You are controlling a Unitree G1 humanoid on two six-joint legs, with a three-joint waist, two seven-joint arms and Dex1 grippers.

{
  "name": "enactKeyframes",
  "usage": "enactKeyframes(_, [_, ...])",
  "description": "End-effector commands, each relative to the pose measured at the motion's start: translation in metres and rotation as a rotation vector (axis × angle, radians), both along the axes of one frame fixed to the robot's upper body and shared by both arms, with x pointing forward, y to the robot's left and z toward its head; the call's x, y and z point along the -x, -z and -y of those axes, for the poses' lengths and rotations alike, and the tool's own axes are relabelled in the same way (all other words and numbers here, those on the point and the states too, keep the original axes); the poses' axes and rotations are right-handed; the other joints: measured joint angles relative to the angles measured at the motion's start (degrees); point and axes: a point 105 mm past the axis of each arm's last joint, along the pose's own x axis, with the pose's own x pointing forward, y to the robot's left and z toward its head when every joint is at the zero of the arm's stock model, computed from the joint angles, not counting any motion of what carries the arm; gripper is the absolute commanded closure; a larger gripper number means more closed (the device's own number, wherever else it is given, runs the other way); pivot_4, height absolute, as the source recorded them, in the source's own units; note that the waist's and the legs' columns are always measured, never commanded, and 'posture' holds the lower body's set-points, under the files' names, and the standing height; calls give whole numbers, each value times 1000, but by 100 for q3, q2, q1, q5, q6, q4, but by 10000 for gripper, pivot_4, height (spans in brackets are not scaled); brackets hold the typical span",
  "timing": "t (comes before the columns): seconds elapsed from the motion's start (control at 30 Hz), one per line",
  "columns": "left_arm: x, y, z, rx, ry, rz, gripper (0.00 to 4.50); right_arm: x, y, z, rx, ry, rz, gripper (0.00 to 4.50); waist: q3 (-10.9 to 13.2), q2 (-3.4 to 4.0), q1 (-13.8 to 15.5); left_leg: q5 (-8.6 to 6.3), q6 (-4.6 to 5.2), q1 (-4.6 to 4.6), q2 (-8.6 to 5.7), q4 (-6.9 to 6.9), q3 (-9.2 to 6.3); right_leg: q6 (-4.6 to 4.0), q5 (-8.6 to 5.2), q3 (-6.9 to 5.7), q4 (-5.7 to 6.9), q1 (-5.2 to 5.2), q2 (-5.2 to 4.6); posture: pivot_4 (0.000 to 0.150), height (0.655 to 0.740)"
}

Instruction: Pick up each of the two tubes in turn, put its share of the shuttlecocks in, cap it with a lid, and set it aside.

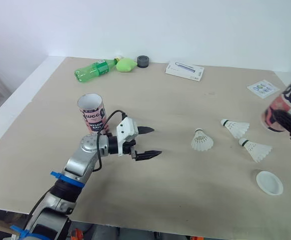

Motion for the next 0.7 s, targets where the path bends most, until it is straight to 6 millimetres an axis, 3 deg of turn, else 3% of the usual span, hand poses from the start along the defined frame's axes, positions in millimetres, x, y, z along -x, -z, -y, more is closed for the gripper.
enactKeyframes(0.03, [-5,-10,8,5,12,58,0,10,0,44,-47,255,38,17411,-1,3,0,0,0,0,-3,1,2,2,1,2,0,0,-3,1500,7294])
enactKeyframes(0.13, [-8,-13,14,11,7,69,0,13,16,69,-140,381,58,17411,-1,4,0,0,0,0,-6,0,3,4,0,3,0,0,-5,1500,7294])
enactKeyframes(0.23, [-9,-17,19,13,13,81,0,13,31,76,-190,428,69,17411,-7,17,-1,0,1,0,-6,-6,2,4,-1,3,0,0,-5,1500,7294])
enactKeyframes(0.47, [-16,-24,26,-12,10,118,0,1,72,67,-276,431,51,17411,-9,56,-18,0,1,4,-8,-9,3,4,-3,7,1,0,-3,1500,7294])
enactKeyframes(0.7, [-18,-30,28,2,2,129,0,-2,82,65,-286,430,62,17411,-11,63,-59,1,2,3,-9,-8,5,7,-3,9,0,1,-4,1500,7294])
